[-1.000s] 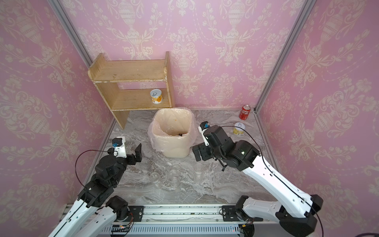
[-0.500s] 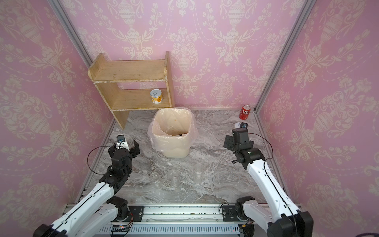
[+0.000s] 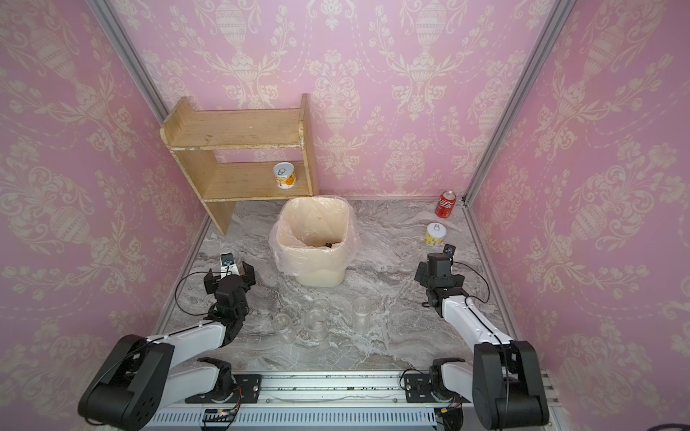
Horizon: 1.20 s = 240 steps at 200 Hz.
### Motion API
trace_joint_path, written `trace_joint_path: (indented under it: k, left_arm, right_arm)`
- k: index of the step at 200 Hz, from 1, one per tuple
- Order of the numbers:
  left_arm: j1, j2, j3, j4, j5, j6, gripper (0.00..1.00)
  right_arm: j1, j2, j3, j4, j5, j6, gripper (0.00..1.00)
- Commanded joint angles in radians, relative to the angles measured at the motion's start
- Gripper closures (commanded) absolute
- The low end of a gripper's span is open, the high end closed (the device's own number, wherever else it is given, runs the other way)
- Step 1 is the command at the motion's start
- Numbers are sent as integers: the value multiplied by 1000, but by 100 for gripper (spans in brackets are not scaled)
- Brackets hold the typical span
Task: Empty the moldy dried flower tea in the jars
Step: Reset both arms
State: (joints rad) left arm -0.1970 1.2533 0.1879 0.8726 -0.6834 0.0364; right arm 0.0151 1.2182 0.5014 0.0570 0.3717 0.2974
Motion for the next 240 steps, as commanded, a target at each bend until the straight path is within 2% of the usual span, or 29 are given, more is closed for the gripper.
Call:
trace_joint_path:
  k: [1,22,75,119,142,160,186,199,209,219,240]
  left_arm:
    - [32,77,-37,215,49,7,1]
    - [39,156,-44,346,94,41,1]
    - [60,340,-22,517,209,33,1]
    - [69,385,6,510,242,38,1]
    - [93,390,7,498,291,15,1]
    - [105,445,18,518,324,10,1]
    - [104,433,48,457,334,21,1]
    - [104,432,46,459,335,20,1]
    - [104,433,48,458,335,21,1]
    - [104,432,55,445,330,20,1]
    - [115,415,96,343,321,1,1]
  right_arm:
    - [-6,43,-40,219,-10,-70,0]
    - [-6,57,-32,253,-67,-103,0]
    - [-7,112,-55,440,-127,-140,0]
    - [-8,221,-23,551,-164,-176,0]
    - [-6,228,-7,516,-219,-198,0]
    - [-7,221,-56,600,-257,-215,0]
    - [-6,245,-96,691,-286,-224,0]
    - [-6,286,-135,814,-308,-236,0]
    - [-6,272,-121,758,-297,-231,0]
    - [-4,277,-126,780,-298,-232,0]
    - [-5,275,-122,767,-297,-233,0]
